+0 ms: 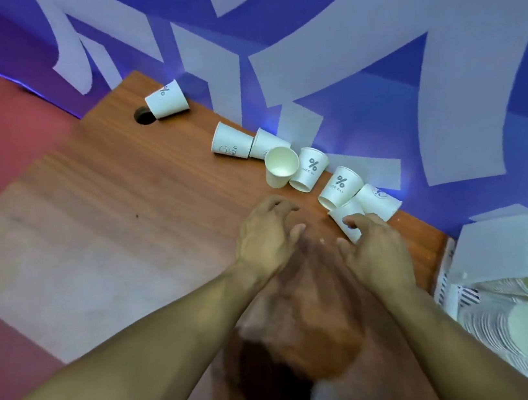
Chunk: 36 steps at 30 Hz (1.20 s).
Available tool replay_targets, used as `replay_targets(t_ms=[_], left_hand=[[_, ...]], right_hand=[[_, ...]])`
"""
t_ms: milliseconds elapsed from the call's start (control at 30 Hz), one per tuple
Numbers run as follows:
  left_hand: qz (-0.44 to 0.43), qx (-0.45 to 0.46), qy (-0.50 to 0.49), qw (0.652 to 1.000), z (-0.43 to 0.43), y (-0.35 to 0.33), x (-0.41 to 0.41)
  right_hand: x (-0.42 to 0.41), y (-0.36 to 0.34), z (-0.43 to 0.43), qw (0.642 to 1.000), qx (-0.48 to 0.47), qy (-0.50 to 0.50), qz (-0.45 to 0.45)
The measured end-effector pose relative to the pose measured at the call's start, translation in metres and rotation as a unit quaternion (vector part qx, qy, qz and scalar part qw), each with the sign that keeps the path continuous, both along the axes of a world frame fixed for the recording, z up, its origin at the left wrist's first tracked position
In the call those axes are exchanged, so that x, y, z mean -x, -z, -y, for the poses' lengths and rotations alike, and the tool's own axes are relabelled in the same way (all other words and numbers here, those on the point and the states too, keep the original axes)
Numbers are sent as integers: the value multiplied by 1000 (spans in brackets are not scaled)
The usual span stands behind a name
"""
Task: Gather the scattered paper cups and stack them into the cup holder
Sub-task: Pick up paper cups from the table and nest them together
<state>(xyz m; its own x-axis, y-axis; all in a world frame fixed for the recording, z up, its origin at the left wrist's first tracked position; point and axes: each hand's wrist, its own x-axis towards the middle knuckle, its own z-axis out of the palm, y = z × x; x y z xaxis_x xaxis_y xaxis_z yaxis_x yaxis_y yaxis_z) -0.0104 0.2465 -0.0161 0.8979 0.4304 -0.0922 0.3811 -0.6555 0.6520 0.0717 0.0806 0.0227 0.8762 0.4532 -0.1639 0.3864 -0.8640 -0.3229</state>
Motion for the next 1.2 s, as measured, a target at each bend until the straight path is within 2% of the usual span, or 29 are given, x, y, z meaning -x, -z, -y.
replay_targets(t_ms=[200,400,533,767,933,1100,1200], left_hand=[[2,15,4,1000,-28,12,-36],[-40,-34,42,998,-43,30,-70],[-78,-54,84,992,-47,46,-78],[-59,-65,80,993,-38,56,-65],[-47,-107,85,990,-27,39,-44],[-61,-106,90,988,-21,20,-17],[-46,-89,80,992,-17,5,0]], right_hand=[[-33,25,-18,998,51,1,-26],[-59,51,-21,990,127,-15,-54],[-63,63,-17,989,137,-27,-47],[-64,66,-10,981,175,-78,-33],[-60,61,2,967,225,-108,-45],[-46,48,15,952,278,-126,-33],[-34,33,20,959,259,-114,-23]])
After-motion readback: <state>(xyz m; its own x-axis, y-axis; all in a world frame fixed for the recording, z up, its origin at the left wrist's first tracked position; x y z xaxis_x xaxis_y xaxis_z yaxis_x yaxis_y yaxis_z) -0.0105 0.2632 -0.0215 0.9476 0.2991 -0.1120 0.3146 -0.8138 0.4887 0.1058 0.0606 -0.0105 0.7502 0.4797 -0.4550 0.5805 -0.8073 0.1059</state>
